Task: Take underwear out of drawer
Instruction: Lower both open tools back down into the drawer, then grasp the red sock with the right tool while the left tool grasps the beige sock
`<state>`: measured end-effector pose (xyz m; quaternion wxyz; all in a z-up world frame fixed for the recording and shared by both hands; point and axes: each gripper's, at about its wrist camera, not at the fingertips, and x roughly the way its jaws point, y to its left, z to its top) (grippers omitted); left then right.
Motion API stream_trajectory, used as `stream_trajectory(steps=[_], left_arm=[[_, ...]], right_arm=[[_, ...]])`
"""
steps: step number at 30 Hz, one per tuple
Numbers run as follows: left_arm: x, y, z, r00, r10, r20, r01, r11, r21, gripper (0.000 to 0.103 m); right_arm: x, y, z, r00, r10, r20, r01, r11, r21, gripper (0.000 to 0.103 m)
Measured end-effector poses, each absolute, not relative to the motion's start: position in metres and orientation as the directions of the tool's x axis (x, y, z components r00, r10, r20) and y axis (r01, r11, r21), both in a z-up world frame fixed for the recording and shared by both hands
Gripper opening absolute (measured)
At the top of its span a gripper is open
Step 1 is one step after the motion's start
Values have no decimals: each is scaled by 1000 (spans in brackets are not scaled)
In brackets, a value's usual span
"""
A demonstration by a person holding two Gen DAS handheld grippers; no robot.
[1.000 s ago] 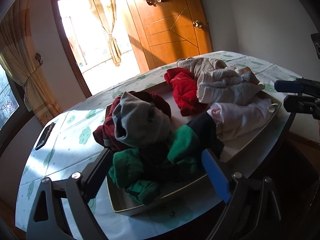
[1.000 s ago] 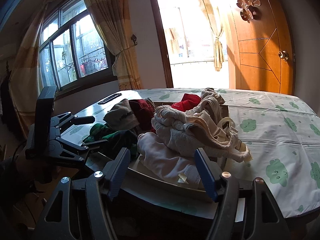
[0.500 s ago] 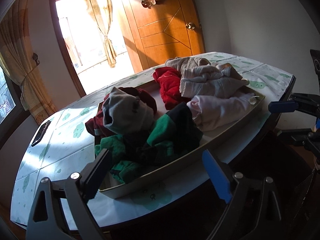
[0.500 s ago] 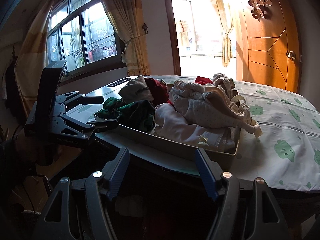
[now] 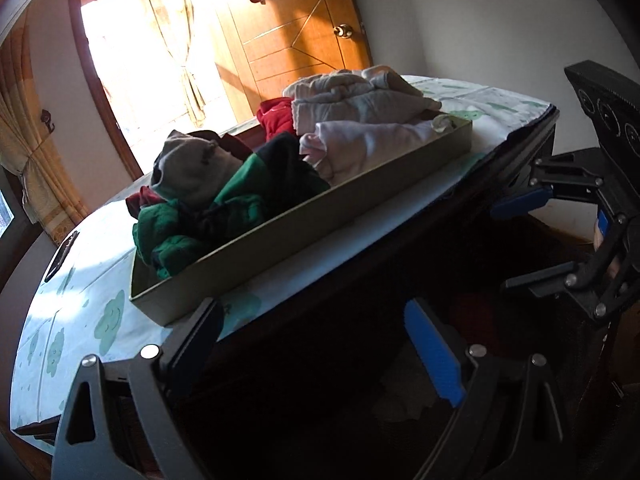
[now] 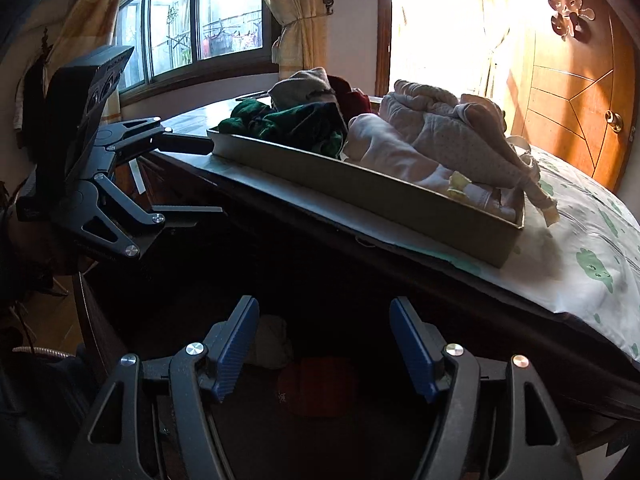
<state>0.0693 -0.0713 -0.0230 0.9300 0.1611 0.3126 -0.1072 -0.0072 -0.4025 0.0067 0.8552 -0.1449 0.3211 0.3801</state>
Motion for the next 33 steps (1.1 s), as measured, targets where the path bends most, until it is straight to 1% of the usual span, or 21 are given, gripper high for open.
stream_trajectory(steps=[2,3,6,10,19,22,28,33], left_arm=[[68,-74,-30,767,-103,-633,318,918,237,94],[67,-77,-32,772,-93,-628,319,912,258,96],[62,-86,-37,772,-79,-630,344,886,311,97],[56,-92,-40,767,-93,-634,365,877,312,97],[50,-99,-57,728,-105,-677,417,852,317,97],[53,-104,-64,684,-109,-722,459,833,309,97],[60,-120,-88,588,-71,-806,537,779,323,97],[72,-120,-91,529,-99,-843,558,789,257,97]], right_arm=[[-10,-394,-1,486,534,-691,-763,645,-38,70],[-12,-390,-4,482,524,-702,-772,633,-58,70],[-16,-379,-12,464,498,-733,-797,595,-101,70],[-12,-371,-21,451,459,-766,-810,571,-135,70],[-1,-365,-40,395,402,-826,-830,541,-133,70],[-1,-359,-49,364,373,-854,-839,528,-128,70],[3,-348,-67,315,301,-900,-857,497,-134,70],[12,-343,-78,285,268,-920,-855,504,-118,70]])
